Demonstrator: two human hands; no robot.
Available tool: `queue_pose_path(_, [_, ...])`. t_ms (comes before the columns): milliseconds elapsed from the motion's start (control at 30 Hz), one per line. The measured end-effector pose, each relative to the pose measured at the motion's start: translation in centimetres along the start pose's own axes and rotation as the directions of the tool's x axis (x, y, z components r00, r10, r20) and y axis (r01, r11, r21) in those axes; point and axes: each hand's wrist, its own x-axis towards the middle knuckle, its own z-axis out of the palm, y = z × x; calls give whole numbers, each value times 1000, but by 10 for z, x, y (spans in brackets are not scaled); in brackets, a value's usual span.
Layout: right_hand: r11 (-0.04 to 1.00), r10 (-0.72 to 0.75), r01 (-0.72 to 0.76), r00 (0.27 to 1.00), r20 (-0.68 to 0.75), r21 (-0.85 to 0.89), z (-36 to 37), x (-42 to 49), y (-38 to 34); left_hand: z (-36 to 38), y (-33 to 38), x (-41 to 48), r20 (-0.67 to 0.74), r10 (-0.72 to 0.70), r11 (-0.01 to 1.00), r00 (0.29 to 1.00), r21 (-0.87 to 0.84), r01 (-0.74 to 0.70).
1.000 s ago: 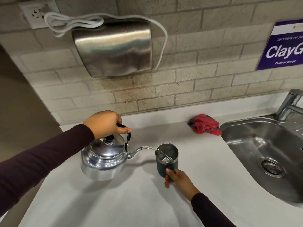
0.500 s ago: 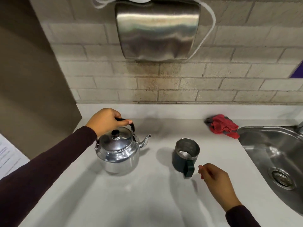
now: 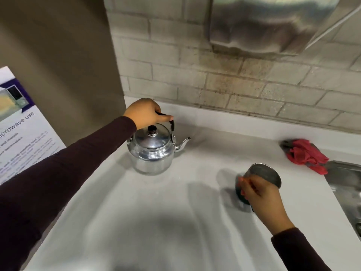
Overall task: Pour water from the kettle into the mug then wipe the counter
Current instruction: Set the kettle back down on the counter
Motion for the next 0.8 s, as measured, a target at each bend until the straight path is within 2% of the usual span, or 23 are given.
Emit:
queue_pose_path(467, [999, -36, 36, 982, 184, 4, 68, 48, -24, 1, -57, 61, 57, -102, 994, 993, -29, 104])
queue_pose_path(800, [998, -32, 42, 978, 204, -44, 76, 56, -19, 12, -76, 94, 135, -146, 986, 980, -56, 155])
